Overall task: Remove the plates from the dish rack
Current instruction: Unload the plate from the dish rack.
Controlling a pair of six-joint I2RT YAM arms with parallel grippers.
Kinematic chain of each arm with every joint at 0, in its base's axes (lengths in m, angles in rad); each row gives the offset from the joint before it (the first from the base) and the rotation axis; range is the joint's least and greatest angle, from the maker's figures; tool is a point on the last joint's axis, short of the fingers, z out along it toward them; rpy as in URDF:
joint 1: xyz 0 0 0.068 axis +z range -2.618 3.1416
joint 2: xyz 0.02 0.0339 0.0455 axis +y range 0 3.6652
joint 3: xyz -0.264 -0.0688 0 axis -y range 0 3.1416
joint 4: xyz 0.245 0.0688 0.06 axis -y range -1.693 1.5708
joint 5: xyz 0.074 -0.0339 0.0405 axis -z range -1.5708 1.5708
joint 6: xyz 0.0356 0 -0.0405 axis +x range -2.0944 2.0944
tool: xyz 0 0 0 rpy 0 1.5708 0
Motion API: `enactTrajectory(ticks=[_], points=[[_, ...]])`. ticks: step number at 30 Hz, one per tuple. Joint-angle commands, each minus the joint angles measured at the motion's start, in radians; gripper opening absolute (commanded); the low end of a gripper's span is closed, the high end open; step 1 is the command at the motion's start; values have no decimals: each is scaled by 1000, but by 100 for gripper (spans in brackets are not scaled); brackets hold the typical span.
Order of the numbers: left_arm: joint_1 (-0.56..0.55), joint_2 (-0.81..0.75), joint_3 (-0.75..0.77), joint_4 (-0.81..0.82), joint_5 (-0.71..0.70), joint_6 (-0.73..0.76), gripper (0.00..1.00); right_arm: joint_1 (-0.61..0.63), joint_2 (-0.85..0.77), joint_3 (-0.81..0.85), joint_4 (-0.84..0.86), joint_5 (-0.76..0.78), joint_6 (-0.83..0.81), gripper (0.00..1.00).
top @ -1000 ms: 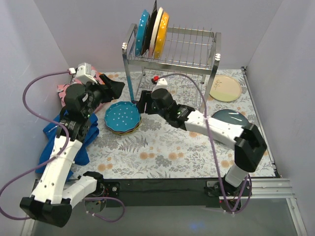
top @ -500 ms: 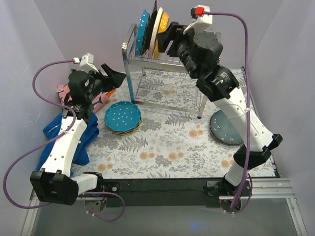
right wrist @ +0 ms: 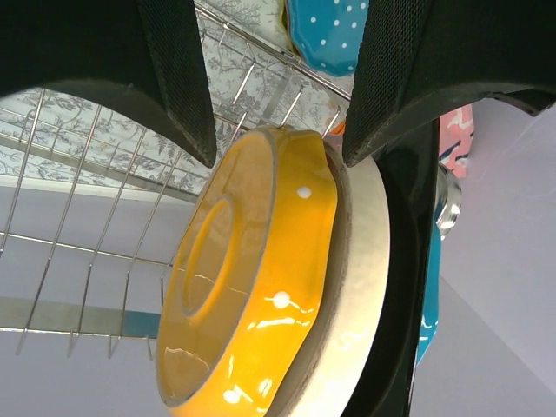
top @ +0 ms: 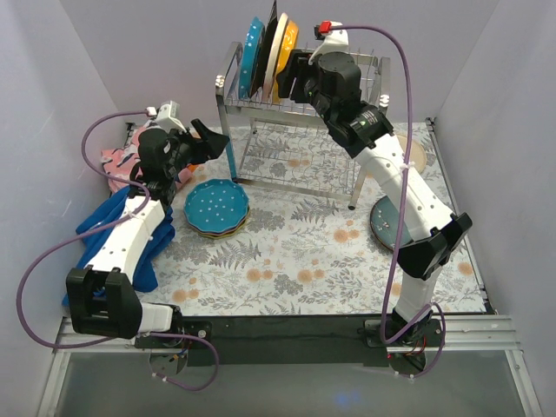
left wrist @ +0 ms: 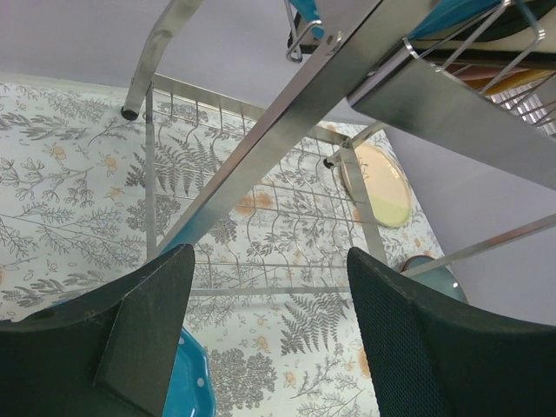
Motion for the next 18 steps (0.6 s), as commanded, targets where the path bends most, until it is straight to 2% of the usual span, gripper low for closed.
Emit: enactTrajectory(ticks=[1,8,12,18], points=[[2,27,2,80,34,35,69,3,-26,-12,116,-5,-6,65],[2,100,2,167,54,71,69,3,20,-9,116,51,-11,63],[2,158,10,229,126,110,69,1,41,-9,122,64,-9,62],[1,185,8,267,91,148,69,29,32,-40,156,96,-28,61]])
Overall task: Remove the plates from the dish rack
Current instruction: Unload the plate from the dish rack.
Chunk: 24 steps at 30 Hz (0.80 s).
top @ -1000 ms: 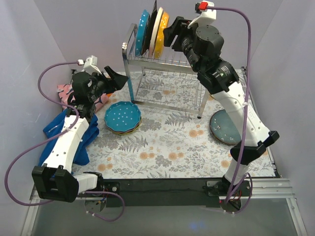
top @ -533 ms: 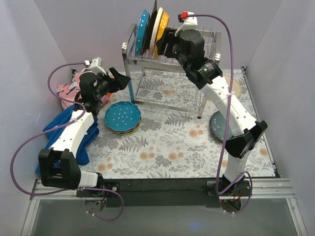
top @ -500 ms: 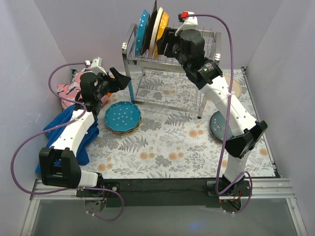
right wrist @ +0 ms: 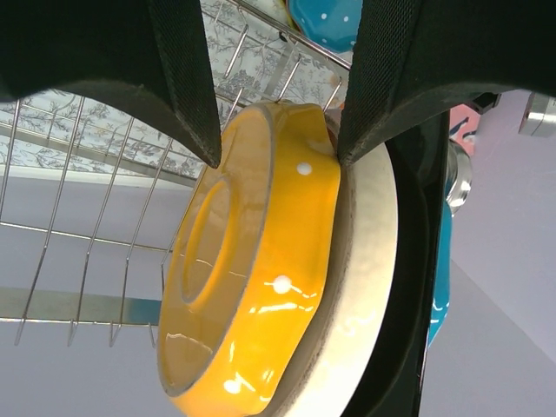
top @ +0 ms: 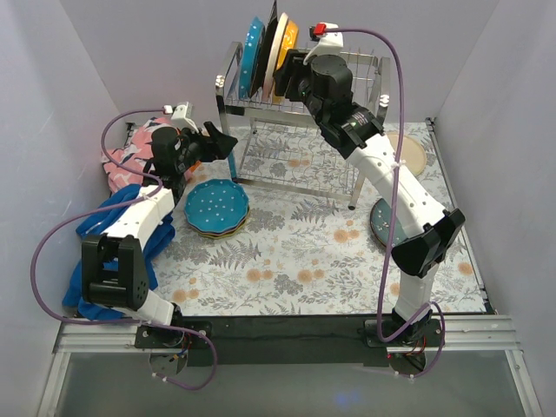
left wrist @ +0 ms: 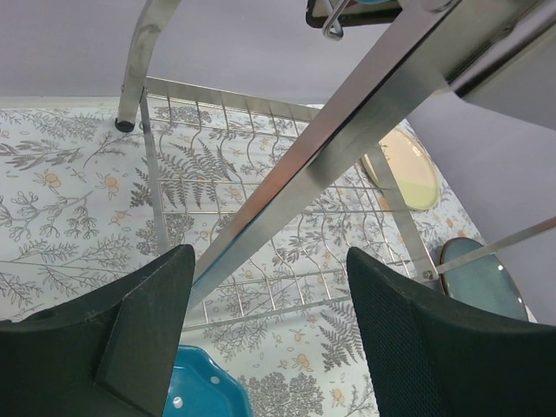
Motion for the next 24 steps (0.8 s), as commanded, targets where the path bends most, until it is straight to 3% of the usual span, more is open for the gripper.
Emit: enactTrajectory(ticks=[1,13,21,24], points=[[1,1,12,72,7,60,68,19,-3,-26,87,57,-29,61],[-19,61,14,140,-7,159,64,61,71,13,106,250,-92,61],[-61,95,9,181,-67,238,61,62,120,35,147,271,-114,61],[-73,102,0,207,-47,248,49,64,131,32,161,278,-128,61]])
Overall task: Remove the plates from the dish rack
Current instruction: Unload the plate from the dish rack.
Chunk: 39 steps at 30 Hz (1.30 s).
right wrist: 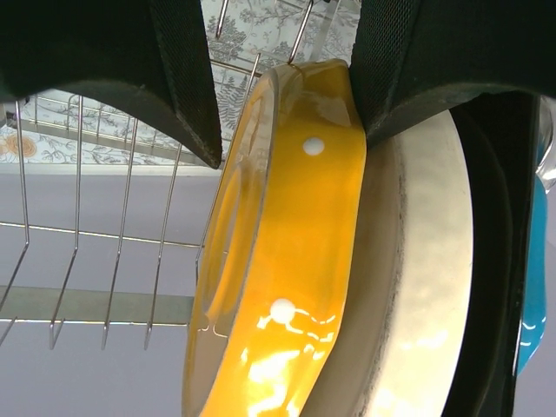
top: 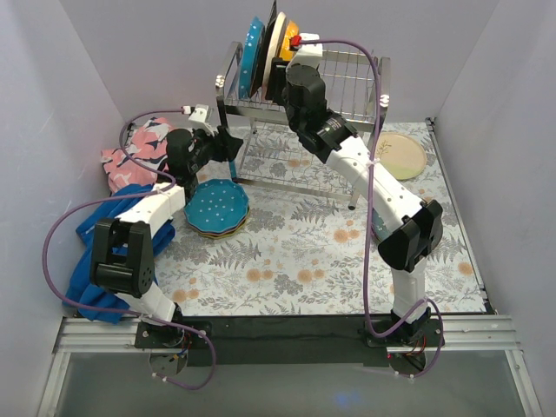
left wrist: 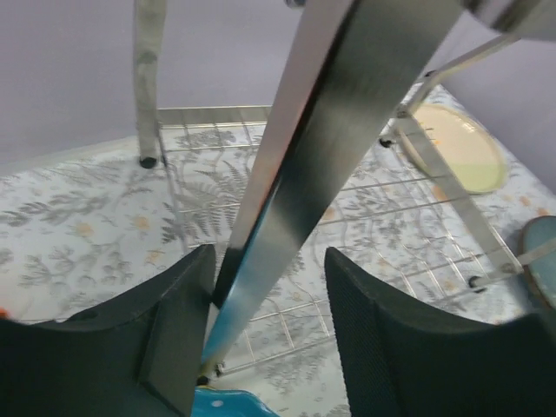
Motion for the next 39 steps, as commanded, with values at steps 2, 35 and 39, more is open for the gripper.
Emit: enactTrajectory(ticks=[2,35,39], points=[[-23,-12,-8,83,4,56,31,9,32,26,61,65,-24,60],[-60,-37,-45,74,-79,97,0,10,-150,-132,320,36,47,1],[-60,-29,-36,51,-97,105,0,9,-165,-108,357,28,35,1]])
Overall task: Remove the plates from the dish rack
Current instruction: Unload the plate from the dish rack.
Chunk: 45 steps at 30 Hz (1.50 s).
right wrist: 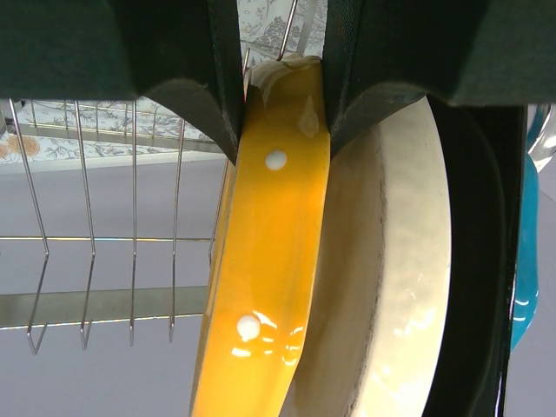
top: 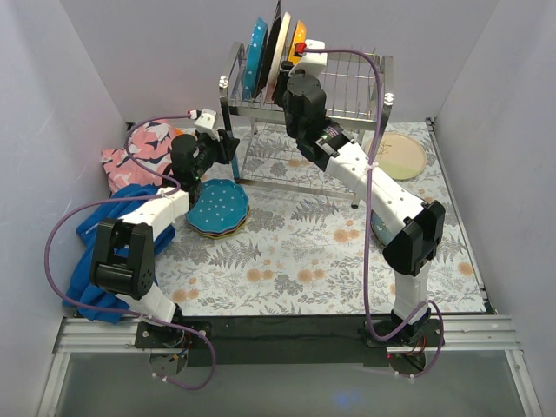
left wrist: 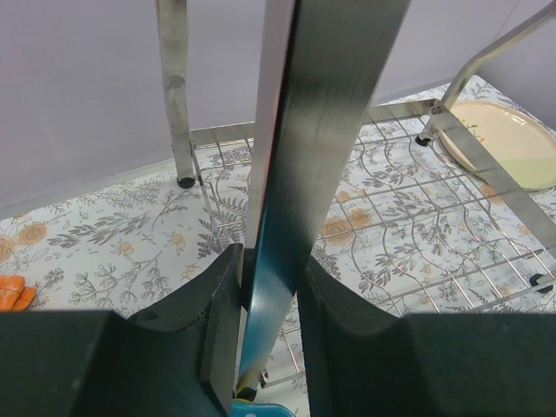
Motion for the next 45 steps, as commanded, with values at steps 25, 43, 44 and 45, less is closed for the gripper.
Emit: enactTrajectory(ticks=[25,43,44,45], points=[[-15,-48,13,-55,-56,-34,0,-8,-240,-6,266,-76,61,1],[-16,-62,21,-67,-86,-18,0,-46,-304,-48,306,-121,191,1],[-15,-62,22,-69,-89,-18,0,-48,-308,-54,306,-119,193,1],[-16,-59,26,-73,-93,-18,0,-48,-312,-57,306,-119,193,1]])
